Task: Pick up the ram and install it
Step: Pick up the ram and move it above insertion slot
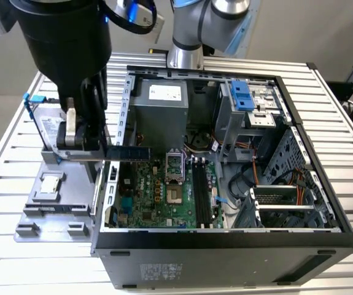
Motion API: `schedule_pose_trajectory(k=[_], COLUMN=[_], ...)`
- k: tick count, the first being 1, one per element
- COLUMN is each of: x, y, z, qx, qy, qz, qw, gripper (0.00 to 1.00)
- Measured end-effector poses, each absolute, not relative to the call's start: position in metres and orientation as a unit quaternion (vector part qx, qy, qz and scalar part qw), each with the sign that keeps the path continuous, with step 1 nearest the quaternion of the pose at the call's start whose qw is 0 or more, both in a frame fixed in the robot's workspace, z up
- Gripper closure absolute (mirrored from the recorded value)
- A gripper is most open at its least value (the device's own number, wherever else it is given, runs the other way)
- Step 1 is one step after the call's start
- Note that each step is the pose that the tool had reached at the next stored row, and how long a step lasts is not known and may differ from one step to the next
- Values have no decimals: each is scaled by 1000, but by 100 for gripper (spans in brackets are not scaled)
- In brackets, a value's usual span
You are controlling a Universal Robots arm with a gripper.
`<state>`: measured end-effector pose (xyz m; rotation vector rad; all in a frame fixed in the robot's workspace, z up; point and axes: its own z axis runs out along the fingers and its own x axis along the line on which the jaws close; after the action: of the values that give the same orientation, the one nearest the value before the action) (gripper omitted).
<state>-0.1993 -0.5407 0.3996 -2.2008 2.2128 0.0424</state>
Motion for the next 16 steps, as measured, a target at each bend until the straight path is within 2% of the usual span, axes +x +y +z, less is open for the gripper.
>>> schedule_pose_trajectory(k=[16], x=[-140], y=[-541], z=[400], qx=[-705], qy=[709], qz=[14], qw=[10], gripper=[100])
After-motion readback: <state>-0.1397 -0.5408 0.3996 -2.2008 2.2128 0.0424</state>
